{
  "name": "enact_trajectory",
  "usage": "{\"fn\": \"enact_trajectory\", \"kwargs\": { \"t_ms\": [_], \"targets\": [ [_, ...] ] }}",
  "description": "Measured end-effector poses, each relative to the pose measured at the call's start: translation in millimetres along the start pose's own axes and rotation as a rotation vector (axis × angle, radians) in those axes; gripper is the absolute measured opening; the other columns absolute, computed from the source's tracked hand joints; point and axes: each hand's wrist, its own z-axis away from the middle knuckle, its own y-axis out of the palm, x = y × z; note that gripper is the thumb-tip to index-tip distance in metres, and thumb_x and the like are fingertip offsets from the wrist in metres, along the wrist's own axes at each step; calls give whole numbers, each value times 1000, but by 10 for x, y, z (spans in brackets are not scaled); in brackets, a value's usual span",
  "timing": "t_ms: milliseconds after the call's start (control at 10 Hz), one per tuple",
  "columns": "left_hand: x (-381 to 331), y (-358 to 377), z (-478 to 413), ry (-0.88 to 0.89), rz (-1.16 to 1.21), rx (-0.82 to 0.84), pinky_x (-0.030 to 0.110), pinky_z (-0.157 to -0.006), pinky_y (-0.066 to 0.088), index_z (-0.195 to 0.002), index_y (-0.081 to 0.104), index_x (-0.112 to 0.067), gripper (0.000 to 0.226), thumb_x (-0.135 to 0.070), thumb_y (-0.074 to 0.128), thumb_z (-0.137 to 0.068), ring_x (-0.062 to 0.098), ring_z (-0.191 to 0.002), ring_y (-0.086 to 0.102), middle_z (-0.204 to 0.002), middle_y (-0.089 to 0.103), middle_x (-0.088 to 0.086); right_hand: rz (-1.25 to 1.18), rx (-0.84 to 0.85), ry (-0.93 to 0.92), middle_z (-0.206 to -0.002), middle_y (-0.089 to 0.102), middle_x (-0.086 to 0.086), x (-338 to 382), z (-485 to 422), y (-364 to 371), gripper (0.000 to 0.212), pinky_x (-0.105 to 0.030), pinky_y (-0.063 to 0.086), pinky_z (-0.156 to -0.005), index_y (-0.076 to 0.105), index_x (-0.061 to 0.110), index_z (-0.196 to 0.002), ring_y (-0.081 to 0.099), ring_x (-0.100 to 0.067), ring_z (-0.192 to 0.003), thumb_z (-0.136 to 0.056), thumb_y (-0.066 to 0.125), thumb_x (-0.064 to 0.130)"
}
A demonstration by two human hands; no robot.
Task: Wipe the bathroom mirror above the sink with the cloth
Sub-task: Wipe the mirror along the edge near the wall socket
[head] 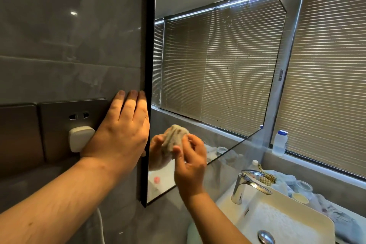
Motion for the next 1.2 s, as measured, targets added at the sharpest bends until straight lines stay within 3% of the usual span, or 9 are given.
{"fn": "enact_trajectory", "kwargs": {
  "t_ms": [100, 300, 500, 700, 800, 900, 1000, 1100, 1200],
  "targets": [
    [-9, 9, 4, -16, 16, -16, 59, -113, 22, -132, 44, 14, 107, -54, 81, -58, 49, -130, 35, -142, 38, 33, -7, 34, -181, -120, 62, -13, 183, 220, 90, 35, -32, 47, -101, 70, 6, -118, 58, -23, -115, -94, 65, 31],
    [-15, 16, -1, -15, 16, 4, 59, -113, 22, -133, 42, 15, 106, -53, 79, -61, 49, -130, 35, -141, 37, 34, -11, 31, -289, -115, 64, -14, 95, 24, 46, 27, -34, 50, -94, 74, 5, -112, 61, -23, -108, -85, 70, 12],
    [-27, 47, -2, -23, 65, 21, 59, -113, 21, -134, 42, 15, 106, -56, 76, -63, 49, -131, 33, -143, 35, 34, 122, -106, 36, -111, 65, -13, -384, -481, -69, 35, -39, 50, -92, 74, 2, -110, 60, -26, -103, -88, 60, 25],
    [-27, 242, 2, -1, 69, -91, 59, -114, 22, -130, 47, 15, 103, -52, 80, -60, 48, -128, 39, -139, 40, 35, 190, -156, 404, -111, 69, -14, -850, -898, -250, 22, -32, 47, -83, 74, 3, -108, 63, -30, -102, -94, 63, 15],
    [-833, 896, -536, 206, 980, 11, 50, -105, 41, -119, 62, 0, 80, -62, 71, -70, 18, -105, 64, -128, 52, 31, 149, -176, 543, -108, 70, -8, -900, -960, -278, 22, -32, 50, -80, 73, 8, -110, 64, -24, -97, -96, 62, 20],
    [-1575, 1509, -1188, 234, 1961, 81, 29, -78, 54, -95, 72, -10, 25, -15, 48, -99, 17, -87, 67, -109, 64, 27, 124, -150, 523, -103, 68, -8, -795, -864, -261, 20, -30, 54, -77, 73, 10, -107, 63, -21, -91, -95, 63, 22],
    [-1518, 1566, -1025, 65, 1857, -81, 39, -85, 48, -104, 64, 9, 32, -21, 55, -95, 36, -103, 56, -104, 64, 25, 60, -115, 398, -104, 65, -6, -532, -628, -203, 21, -8, 43, -75, 73, 7, -108, 63, -15, -93, -92, 67, 19],
    [-1019, 1188, -479, 179, 1704, -231, 46, -92, 40, -93, 62, 5, 33, -27, 64, -88, 38, -107, 48, -101, 60, 23, -2, -77, 222, -100, 63, 0, -237, -348, -107, 30, -17, 48, -85, 75, 8, -106, 62, -6, -95, -86, 67, 29],
    [-195, 536, -127, 119, 595, -309, 56, -108, 31, -126, 47, 18, 63, -24, 37, -80, 50, -120, 43, -131, 45, 35, -13, -37, 33, -107, 64, 1, -14, -60, 3, 32, -30, 51, -93, 74, 9, -110, 61, -13, -104, -86, 67, 28]
  ]
}}
